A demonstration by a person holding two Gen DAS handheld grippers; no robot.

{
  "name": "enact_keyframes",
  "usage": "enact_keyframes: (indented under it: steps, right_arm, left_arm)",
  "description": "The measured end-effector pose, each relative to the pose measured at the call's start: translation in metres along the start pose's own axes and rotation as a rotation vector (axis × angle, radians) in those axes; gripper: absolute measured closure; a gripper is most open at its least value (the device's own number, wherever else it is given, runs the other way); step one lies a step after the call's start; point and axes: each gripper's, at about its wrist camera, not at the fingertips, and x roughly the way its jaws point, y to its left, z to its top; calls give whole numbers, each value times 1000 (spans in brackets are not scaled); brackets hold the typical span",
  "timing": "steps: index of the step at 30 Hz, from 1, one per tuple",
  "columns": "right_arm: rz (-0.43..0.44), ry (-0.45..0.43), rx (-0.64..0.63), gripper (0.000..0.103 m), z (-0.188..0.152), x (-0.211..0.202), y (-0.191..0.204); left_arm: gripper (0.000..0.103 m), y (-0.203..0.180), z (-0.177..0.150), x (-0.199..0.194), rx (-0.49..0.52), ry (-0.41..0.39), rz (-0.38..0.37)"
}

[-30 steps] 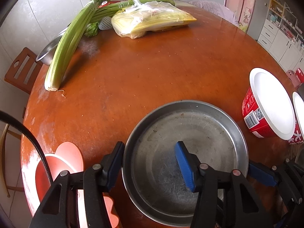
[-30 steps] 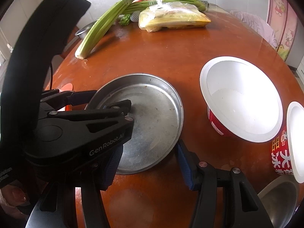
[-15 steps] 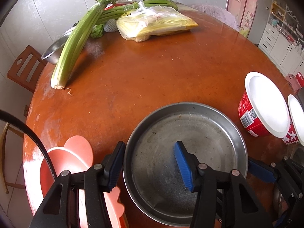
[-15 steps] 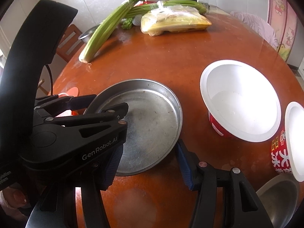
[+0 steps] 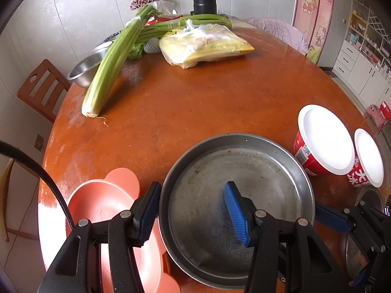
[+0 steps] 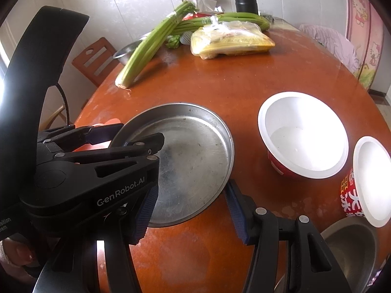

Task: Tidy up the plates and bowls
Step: 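Close the left tool on the silver pan's rim, then lift the silver pan with the left tool and carry it over the orange pig plate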

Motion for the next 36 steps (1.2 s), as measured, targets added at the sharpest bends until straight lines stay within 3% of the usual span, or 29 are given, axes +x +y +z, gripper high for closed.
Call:
enact_keyframes:
  steps: [14, 36]
  right_arm:
    - [32, -55, -55, 44, -6, -26, 22]
    - [101, -130, -213, 44, -5, -50, 114]
  left_arm:
    - [50, 15, -16, -36, -44, -49, 27]
    - [49, 96, -53, -100, -181, -156, 82]
